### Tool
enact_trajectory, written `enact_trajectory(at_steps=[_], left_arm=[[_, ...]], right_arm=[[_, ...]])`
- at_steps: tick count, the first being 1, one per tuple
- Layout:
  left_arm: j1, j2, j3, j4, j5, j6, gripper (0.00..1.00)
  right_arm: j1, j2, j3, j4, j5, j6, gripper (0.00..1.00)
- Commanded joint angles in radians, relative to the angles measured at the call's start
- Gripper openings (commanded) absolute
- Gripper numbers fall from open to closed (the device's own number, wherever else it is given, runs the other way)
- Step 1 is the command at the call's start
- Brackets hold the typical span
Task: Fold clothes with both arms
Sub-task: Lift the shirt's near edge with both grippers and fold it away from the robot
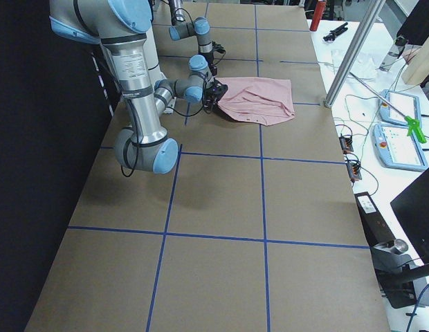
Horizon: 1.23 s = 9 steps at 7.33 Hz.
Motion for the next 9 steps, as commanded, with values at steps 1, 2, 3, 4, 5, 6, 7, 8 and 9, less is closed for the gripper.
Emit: enact_trajectory(at_steps=[1, 2, 3, 4, 5, 6, 7, 8, 9], left_arm=[[0.002, -0.001, -0.009, -0.002, -0.005, -0.020, 0.00], [0.003, -0.002, -0.009, -0.002, -0.006, -0.020, 0.00], [0.003, -0.004, -0.026, 0.000, -0.006, -0.020, 0.00], [0.003, 0.001, -0.099, 0.023, -0.006, -0.023, 0.00], [0.025, 0.001, -0.241, 0.146, -0.011, -0.059, 0.00], [0.037, -0.016, -0.400, 0.284, -0.047, -0.070, 0.00], [0.013, -0.077, -0.383, 0.332, -0.048, -0.046, 0.00], [-0.100, -0.140, -0.274, 0.319, -0.052, 0.065, 0.00], [-0.189, -0.180, -0.169, 0.279, -0.057, 0.142, 0.00]], right_arm=[[0.000, -0.001, 0.005, 0.000, 0.000, 0.000, 0.00], [0.000, -0.001, 0.005, 0.000, 0.000, 0.000, 0.00], [0.000, -0.004, 0.005, 0.000, 0.000, 0.000, 0.00], [0.000, -0.014, 0.033, 0.000, -0.001, 0.003, 0.00], [-0.039, -0.112, 0.162, 0.000, -0.003, 0.076, 0.00], [-0.038, -0.189, 0.339, -0.001, -0.014, 0.133, 0.00], [0.022, -0.173, 0.343, -0.009, -0.006, 0.127, 0.00], [0.134, -0.015, 0.171, -0.062, 0.002, 0.085, 0.00], [0.209, 0.126, 0.009, -0.105, 0.026, 0.030, 0.00]])
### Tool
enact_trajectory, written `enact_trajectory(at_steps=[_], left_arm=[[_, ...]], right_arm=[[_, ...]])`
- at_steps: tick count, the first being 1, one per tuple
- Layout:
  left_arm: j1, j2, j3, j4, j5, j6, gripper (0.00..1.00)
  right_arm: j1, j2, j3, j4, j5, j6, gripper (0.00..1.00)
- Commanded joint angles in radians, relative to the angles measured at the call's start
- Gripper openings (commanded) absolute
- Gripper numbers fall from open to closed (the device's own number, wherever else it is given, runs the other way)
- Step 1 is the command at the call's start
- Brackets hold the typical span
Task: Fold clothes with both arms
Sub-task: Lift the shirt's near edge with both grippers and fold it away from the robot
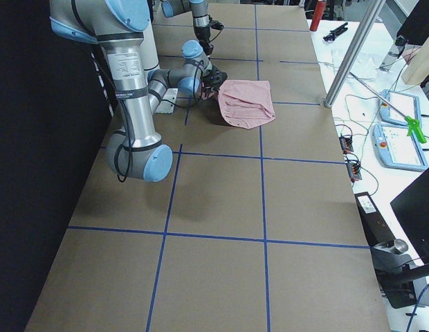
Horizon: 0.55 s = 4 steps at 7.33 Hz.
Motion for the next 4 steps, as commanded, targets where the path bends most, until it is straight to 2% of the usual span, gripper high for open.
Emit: enact_trajectory(at_steps=[1, 3, 4], left_arm=[[-0.176, -0.068, 0.177, -0.105, -0.006, 0.139, 0.00], [-0.267, -0.149, 0.438, -0.285, -0.005, 0.216, 0.00], [-0.280, -0.186, 0.519, -0.291, 0.000, 0.277, 0.00]], right_arm=[[0.164, 0.211, -0.265, -0.052, 0.059, -0.084, 0.00], [0.227, 0.318, -0.431, -0.048, 0.104, -0.116, 0.00], [0.241, 0.365, -0.510, -0.044, 0.107, -0.118, 0.00]])
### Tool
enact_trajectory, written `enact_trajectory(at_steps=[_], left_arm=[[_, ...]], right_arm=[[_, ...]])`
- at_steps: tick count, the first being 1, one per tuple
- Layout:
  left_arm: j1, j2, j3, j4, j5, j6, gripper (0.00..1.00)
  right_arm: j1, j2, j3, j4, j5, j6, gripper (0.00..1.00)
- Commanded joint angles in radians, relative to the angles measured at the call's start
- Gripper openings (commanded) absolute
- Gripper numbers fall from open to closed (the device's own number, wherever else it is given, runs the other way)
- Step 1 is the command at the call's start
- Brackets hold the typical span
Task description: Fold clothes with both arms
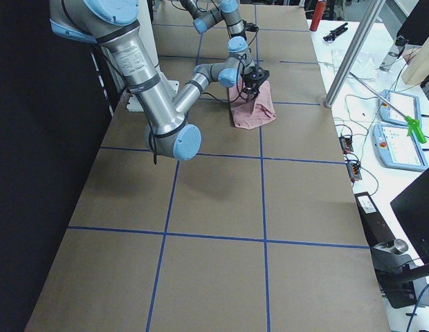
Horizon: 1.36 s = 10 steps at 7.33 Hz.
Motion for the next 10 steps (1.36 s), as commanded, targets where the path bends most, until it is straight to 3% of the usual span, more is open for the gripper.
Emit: enact_trajectory(at_steps=[1, 2, 3, 4, 5, 6, 8, 9, 10], left_arm=[[-0.046, -0.064, 0.154, -0.049, 0.004, 0.090, 0.00], [-0.046, -0.068, 0.183, -0.078, 0.007, 0.094, 0.00], [-0.049, -0.109, 0.288, -0.130, 0.062, 0.119, 0.00], [-0.098, -0.187, 0.500, -0.229, 0.090, 0.211, 0.21], [-0.174, -0.176, 0.614, -0.387, 0.090, 0.341, 0.46], [-0.190, -0.112, 0.608, -0.490, 0.088, 0.432, 0.55], [-0.195, -0.099, 0.528, -0.489, 0.065, 0.436, 0.56], [-0.210, -0.058, 0.489, -0.497, -0.003, 0.448, 0.56], [-0.272, 0.026, 0.406, -0.502, -0.128, 0.535, 0.56]], right_arm=[[0.028, 0.086, -0.142, 0.005, 0.012, -0.014, 0.00], [0.033, 0.116, -0.191, 0.005, 0.012, -0.038, 0.00], [0.040, 0.135, -0.246, 0.019, 0.011, -0.072, 0.00], [0.050, 0.153, -0.399, 0.171, 0.006, -0.101, 0.43], [0.082, 0.187, -0.599, 0.332, 0.005, -0.194, 0.63], [0.120, 0.187, -0.634, 0.364, 0.002, -0.325, 1.00], [0.184, 0.169, -0.610, 0.364, 0.053, -0.420, 1.00], [0.220, 0.146, -0.594, 0.367, 0.110, -0.481, 1.00], [0.275, 0.087, -0.552, 0.366, 0.194, -0.570, 1.00]])
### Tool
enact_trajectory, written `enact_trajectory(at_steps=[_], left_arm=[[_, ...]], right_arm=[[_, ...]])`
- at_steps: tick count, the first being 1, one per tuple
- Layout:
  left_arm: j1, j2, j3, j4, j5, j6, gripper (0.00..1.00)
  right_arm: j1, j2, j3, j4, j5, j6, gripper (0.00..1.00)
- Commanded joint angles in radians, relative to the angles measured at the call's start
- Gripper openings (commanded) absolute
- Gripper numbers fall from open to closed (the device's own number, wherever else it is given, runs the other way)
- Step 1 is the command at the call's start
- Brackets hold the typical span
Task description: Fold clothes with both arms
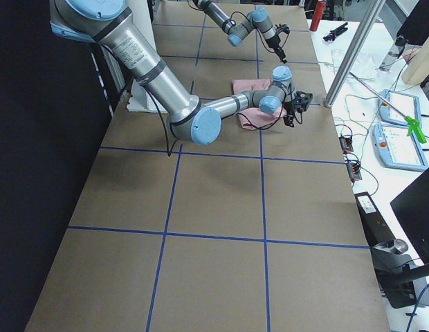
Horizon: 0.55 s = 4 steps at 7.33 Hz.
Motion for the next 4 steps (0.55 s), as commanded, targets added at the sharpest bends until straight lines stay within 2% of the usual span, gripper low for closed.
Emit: enact_trajectory(at_steps=[1, 3, 4], left_arm=[[-0.138, 0.162, -0.137, -0.003, -0.265, 0.244, 0.56], [-0.340, 0.315, -0.187, 0.003, -0.461, 0.582, 0.56], [-0.434, 0.368, -0.199, 0.010, -0.497, 0.758, 0.56]], right_arm=[[0.149, -0.124, 0.055, -0.006, 0.203, -0.279, 1.00], [0.327, -0.253, 0.071, -0.054, 0.370, -0.670, 1.00], [0.425, -0.311, 0.083, -0.106, 0.448, -0.856, 1.00]])
